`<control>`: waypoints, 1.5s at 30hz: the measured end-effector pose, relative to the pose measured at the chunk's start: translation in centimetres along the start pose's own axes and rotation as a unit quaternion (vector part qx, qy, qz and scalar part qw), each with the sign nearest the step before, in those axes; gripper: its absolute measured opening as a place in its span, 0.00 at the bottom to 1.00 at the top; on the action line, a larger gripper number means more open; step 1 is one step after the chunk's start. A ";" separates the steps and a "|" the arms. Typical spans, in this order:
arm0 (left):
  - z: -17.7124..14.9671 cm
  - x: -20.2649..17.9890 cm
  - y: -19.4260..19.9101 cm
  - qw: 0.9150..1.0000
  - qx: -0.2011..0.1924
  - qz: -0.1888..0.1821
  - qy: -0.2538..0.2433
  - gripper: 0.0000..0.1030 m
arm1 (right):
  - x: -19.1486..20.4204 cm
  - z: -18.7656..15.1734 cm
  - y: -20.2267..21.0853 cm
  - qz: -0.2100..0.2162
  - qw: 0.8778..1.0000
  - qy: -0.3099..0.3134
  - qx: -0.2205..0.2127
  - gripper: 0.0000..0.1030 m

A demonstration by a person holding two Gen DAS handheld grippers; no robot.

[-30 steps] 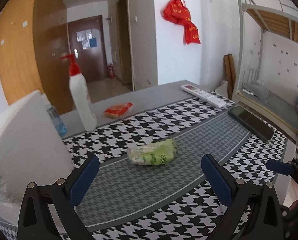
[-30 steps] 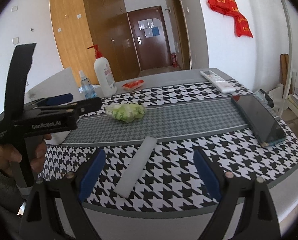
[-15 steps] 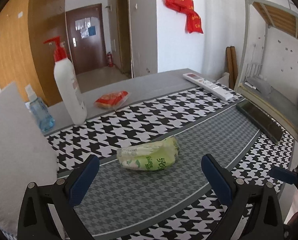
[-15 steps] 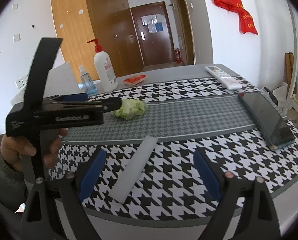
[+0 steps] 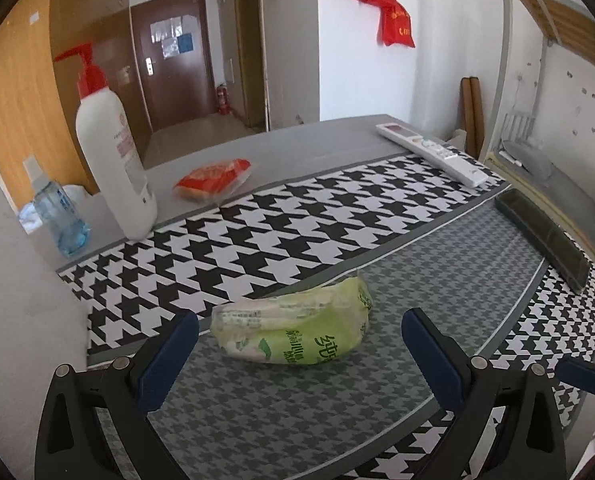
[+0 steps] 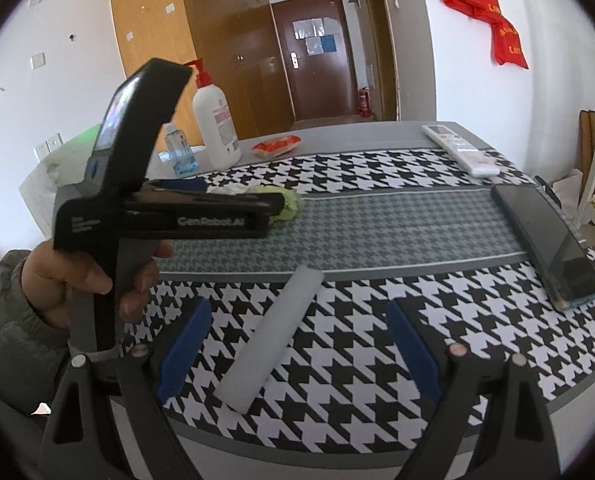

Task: Organize soft objects
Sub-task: 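Lower the left tool onto the green-wrapped packet and close on it, then lift the packet with the left tool while the right tool closes on the white stick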

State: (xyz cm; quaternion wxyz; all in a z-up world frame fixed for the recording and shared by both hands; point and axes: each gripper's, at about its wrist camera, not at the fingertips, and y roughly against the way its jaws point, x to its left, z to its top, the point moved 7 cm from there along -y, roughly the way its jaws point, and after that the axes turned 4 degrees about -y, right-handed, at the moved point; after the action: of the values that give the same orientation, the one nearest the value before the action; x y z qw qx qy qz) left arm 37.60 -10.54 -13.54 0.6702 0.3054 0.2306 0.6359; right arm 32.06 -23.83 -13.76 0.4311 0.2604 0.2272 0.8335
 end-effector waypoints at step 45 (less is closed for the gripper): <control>0.3 1.2 4.1 0.998 -0.039 -0.042 0.034 0.71 | 2.1 -1.9 -1.4 -0.048 0.997 0.019 0.054 0.56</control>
State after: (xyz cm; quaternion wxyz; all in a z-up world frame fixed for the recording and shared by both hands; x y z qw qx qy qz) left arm 35.00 -9.35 -10.39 0.6998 0.2477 0.2410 0.6252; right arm 30.67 -21.64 -15.53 0.4513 0.2563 0.2921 0.8033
